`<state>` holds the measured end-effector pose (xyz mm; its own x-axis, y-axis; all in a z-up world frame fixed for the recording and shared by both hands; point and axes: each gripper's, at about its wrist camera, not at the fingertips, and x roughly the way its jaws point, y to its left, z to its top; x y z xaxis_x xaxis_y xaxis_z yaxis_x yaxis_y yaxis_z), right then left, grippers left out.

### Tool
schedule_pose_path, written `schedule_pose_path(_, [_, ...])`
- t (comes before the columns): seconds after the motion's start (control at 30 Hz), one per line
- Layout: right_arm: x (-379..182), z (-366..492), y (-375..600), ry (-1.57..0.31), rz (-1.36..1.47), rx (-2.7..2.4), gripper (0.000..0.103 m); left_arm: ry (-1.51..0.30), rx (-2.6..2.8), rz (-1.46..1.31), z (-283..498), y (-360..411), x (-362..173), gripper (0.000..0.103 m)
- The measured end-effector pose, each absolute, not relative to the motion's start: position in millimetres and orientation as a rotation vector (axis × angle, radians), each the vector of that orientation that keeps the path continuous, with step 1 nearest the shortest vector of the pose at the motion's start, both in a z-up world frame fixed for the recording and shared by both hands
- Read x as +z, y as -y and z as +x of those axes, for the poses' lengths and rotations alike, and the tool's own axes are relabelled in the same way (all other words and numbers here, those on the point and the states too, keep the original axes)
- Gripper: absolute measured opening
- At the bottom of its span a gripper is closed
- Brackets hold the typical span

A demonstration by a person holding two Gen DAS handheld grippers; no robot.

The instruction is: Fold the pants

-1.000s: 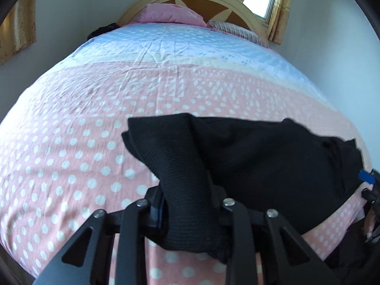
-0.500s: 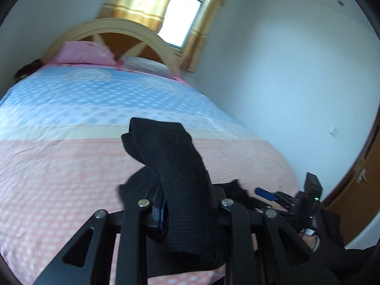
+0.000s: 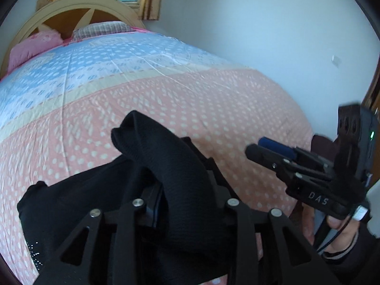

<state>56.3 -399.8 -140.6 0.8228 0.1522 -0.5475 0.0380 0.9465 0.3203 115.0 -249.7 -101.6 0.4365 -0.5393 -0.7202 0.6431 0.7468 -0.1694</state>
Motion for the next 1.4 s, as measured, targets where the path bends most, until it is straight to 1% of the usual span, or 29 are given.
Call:
schedule_pose_path(0.07, [-139.0, 55.3, 400.4, -0.593, 0.355, 0.091, 0.049, -0.788, -0.744, 0.205, 99.8, 256.1, -95.7, 0.041])
schedule_pose_path(0.13, [-134.9, 52.9, 399.1, -0.581, 0.387, 0.146, 0.05, -0.753, -0.772, 0.221, 90.5, 248.5, -87.7, 0.048])
schedule_pose_path(0.17, [-132.2, 51.1, 396.5, -0.572, 0.4, 0.178, 0.056, -0.728, -0.783, 0.219, 87.0, 239.9, -82.1, 0.059])
schedule_pose_path(0.2, [-129.2, 49.9, 393.2, -0.564, 0.41, 0.206, 0.064, -0.699, -0.786, 0.217, 80.7, 230.1, -75.7, 0.068])
schedule_pose_path(0.23, [-126.2, 49.3, 388.7, -0.56, 0.418, 0.239, 0.067, -0.664, -0.806, 0.21, 75.9, 218.6, -67.6, 0.068])
schedule_pose_path(0.27, [-123.7, 49.5, 383.8, -0.56, 0.421, 0.275, 0.068, -0.627, -0.834, 0.206, 69.1, 205.6, -58.1, 0.07])
schedule_pose_path(0.3, [-119.4, 49.0, 378.5, -0.557, 0.418, 0.301, 0.068, -0.602, -0.845, 0.215, 62.9, 199.0, -52.1, 0.076])
schedule_pose_path(0.33, [-115.0, 48.3, 374.1, -0.55, 0.407, 0.299, 0.068, -0.568, -0.85, 0.23, 57.1, 191.9, -45.5, 0.079])
schedule_pose_path(0.4, [-108.7, 50.1, 368.2, -0.555, 0.391, 0.277, 0.068, -0.505, -0.806, 0.247, 51.1, 173.5, -38.1, 0.096])
schedule_pose_path(0.43, [-108.6, 52.7, 365.3, -0.569, 0.387, 0.274, 0.068, -0.494, -0.773, 0.254, 51.8, 163.8, -38.4, 0.099])
schedule_pose_path(0.5, [-111.7, 57.3, 360.8, -0.602, 0.377, 0.265, 0.068, -0.507, -0.683, 0.266, 62.1, 141.4, -47.0, 0.101])
schedule_pose_path(0.6, [-121.9, 63.7, 351.7, -0.683, 0.301, 0.216, 0.068, -0.586, -0.488, 0.27, 90.7, 107.3, -73.1, 0.101])
schedule_pose_path(0.73, [-147.2, 73.0, 373.6, -0.755, 0.347, 0.116, 0.068, -0.752, -0.406, 0.164, 120.8, 68.7, -116.6, 0.101])
schedule_pose_path(0.83, [-162.0, 80.4, 388.8, -0.784, 0.467, 0.21, 0.068, -0.803, -0.393, 0.106, 129.3, 60.1, -137.7, 0.101])
schedule_pose_path(0.9, [-167.0, 85.8, 384.2, -0.816, 0.488, 0.287, 0.068, -0.811, -0.428, 0.041, 126.7, 58.1, -144.3, 0.101])
schedule_pose_path(0.93, [-170.0, 89.1, 381.8, -0.828, 0.48, 0.291, 0.067, -0.816, -0.449, 0.006, 128.7, 58.5, -145.3, 0.101])
schedule_pose_path(0.97, [-174.0, 92.6, 381.0, -0.836, 0.482, 0.295, 0.064, -0.82, -0.47, -0.017, 130.1, 62.9, -146.7, 0.101])
schedule_pose_path(1.03, [-179.0, 98.2, 383.0, -0.838, 0.523, 0.331, 0.052, -0.828, -0.495, -0.034, 132.2, 68.1, -147.3, 0.099])
schedule_pose_path(1.07, [-182.5, 102.1, 384.9, -0.85, 0.57, 0.379, 0.045, -0.835, -0.499, -0.028, 133.9, 71.9, -149.6, 0.094])
schedule_pose_path(1.13, [-183.4, 103.8, 386.2, -0.858, 0.603, 0.41, 0.041, -0.855, -0.539, -0.033, 137.0, 76.5, -153.9, 0.074])
schedule_pose_path(1.17, [-182.7, 103.2, 385.8, -0.856, 0.603, 0.423, 0.037, -0.87, -0.574, -0.045, 139.1, 79.5, -155.2, 0.053])
schedule_pose_path(1.2, [-180.7, 101.6, 385.4, -0.846, 0.607, 0.436, 0.035, -0.862, -0.565, -0.037, 140.2, 81.7, -155.0, 0.05])
schedule_pose_path(1.23, [-178.3, 99.7, 383.9, -0.838, 0.6, 0.44, 0.035, -0.848, -0.556, -0.016, 138.1, 85.1, -153.2, 0.045])
schedule_pose_path(1.27, [-175.0, 99.3, 381.0, -0.834, 0.585, 0.438, 0.034, -0.833, -0.552, 0.006, 134.3, 87.0, -150.2, 0.035])
schedule_pose_path(1.3, [-171.0, 98.7, 378.4, -0.827, 0.57, 0.438, 0.033, -0.824, -0.546, 0.023, 130.6, 87.2, -147.3, 0.028])
schedule_pose_path(1.33, [-165.9, 98.8, 375.7, -0.819, 0.561, 0.445, 0.033, -0.817, -0.535, 0.041, 127.4, 87.9, -142.9, 0.025])
schedule_pose_path(1.37, [-160.5, 99.9, 372.4, -0.813, 0.553, 0.455, 0.033, -0.806, -0.528, 0.049, 126.7, 86.4, -139.1, 0.019])
schedule_pose_path(1.4, [-155.0, 102.1, 369.6, -0.807, 0.546, 0.465, 0.032, -0.791, -0.524, 0.059, 123.3, 83.4, -134.6, 0.017])
